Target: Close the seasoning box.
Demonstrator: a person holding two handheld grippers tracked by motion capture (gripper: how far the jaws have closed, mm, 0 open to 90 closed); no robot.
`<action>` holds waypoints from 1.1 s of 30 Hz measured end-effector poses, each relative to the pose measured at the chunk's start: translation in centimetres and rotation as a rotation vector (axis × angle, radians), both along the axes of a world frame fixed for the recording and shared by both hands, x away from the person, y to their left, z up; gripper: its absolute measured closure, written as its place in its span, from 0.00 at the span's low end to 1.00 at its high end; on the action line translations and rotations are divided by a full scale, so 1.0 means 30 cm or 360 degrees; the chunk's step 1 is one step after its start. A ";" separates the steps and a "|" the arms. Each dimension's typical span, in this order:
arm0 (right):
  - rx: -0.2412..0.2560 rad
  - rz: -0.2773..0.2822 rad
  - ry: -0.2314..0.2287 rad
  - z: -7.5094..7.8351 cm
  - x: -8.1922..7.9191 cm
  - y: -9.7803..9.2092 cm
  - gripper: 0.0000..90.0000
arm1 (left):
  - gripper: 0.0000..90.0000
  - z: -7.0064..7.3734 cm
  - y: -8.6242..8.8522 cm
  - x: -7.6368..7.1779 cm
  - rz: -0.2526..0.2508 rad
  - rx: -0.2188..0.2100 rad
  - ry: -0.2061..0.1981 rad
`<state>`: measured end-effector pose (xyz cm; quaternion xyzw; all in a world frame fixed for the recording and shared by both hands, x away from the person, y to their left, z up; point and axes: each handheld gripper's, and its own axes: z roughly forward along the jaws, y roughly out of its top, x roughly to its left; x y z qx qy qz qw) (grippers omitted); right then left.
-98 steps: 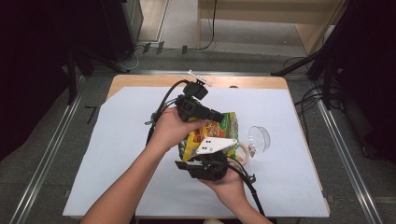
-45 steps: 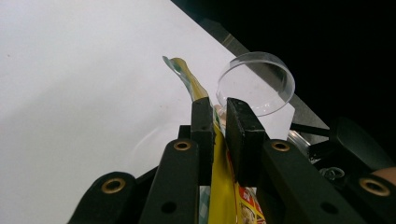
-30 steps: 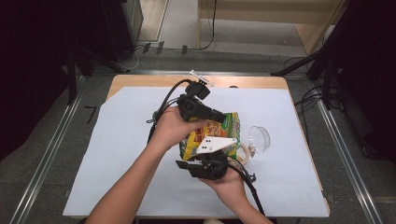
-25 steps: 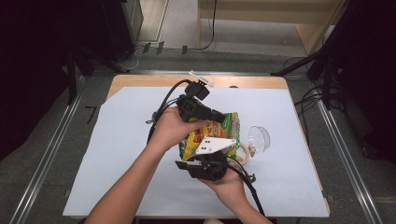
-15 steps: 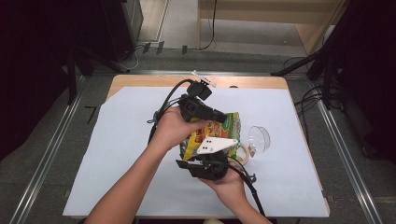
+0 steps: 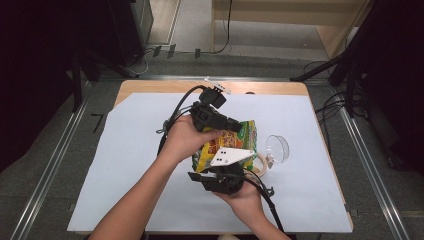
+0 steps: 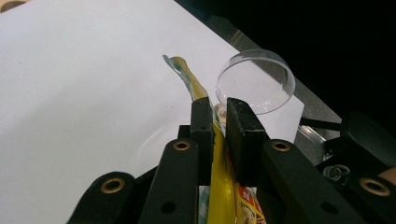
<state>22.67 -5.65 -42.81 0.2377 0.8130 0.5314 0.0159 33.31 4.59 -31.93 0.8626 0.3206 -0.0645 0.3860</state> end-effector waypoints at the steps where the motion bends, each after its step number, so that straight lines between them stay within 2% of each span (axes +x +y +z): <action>1: -0.0002 0.0001 0.0005 -0.002 0.001 0.001 0.80 | 0.91 -0.002 0.001 0.000 -0.0003 0.0003 0.0001; 4: -0.0014 -0.0003 0.0002 -0.006 0.001 0.001 0.80 | 0.91 -0.006 0.003 -0.001 -0.0002 -0.0013 0.0001; 8: -0.0013 0.0001 -0.0003 -0.007 0.000 0.003 0.79 | 0.91 0.001 0.000 -0.011 -0.0003 -0.0002 -0.0025; 21: -0.0015 0.0001 -0.0008 -0.012 -0.005 0.006 0.79 | 0.91 -0.002 0.007 -0.012 -0.0008 -0.0010 -0.0013; 26: -0.0001 0.0007 -0.0034 -0.007 -0.011 0.009 0.79 | 0.91 0.006 0.010 -0.020 -0.0013 0.0001 -0.0034; 33: -0.0014 0.0010 -0.0021 -0.028 -0.013 0.016 0.75 | 0.90 -0.016 0.034 -0.030 -0.0015 -0.0054 -0.0026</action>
